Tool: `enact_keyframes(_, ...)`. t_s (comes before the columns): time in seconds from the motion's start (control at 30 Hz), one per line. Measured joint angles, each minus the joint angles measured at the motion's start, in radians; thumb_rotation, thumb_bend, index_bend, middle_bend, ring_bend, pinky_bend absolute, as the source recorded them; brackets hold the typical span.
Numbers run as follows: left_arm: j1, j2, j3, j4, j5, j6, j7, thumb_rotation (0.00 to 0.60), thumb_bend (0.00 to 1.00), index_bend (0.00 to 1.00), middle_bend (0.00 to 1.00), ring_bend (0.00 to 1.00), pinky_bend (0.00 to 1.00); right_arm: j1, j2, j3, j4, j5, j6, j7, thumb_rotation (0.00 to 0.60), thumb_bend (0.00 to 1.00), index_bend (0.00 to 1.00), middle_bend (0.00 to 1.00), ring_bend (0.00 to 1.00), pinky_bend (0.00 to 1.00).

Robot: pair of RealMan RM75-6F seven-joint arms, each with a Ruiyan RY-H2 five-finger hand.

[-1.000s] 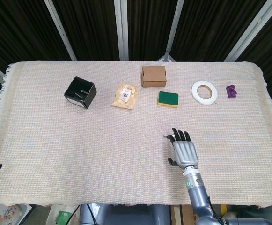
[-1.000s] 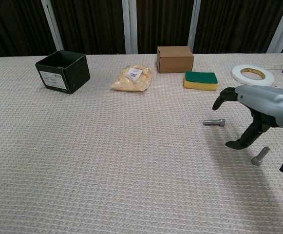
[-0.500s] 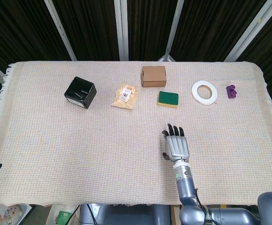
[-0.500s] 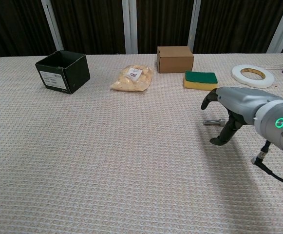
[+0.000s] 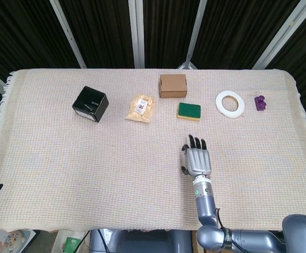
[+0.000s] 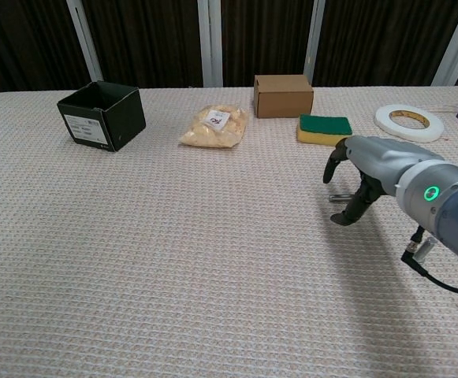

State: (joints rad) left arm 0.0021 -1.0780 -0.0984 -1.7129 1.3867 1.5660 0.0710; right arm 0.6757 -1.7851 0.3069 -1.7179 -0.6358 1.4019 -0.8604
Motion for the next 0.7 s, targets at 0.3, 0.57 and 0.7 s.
enact_keyframes(0.3, 0.000, 0.000, 0.000, 0.000, -0.002, 0.000, 0.000, 0.600, 0.12, 0.05, 0.04, 0.00, 0.15, 0.006, -0.016, 0.014, 0.064, -0.008, -0.025, 0.039, 0.600, 0.24, 0.41, 0.03, 0.06, 0.01)
enact_keyframes(0.57, -0.001, -0.001, 0.000, -0.001, -0.003, -0.001, 0.003, 0.600, 0.12, 0.05, 0.04, 0.00, 0.15, 0.015, -0.028, 0.026, 0.101, 0.012, -0.043, 0.049, 0.600, 0.24, 0.43, 0.03, 0.07, 0.02)
enact_keyframes(0.7, -0.001, 0.000, -0.002, -0.001, -0.005, -0.001, 0.001, 0.600, 0.12, 0.05, 0.04, 0.00, 0.15, 0.018, -0.041, 0.029, 0.129, 0.015, -0.058, 0.066, 0.600, 0.24, 0.43, 0.03, 0.08, 0.02)
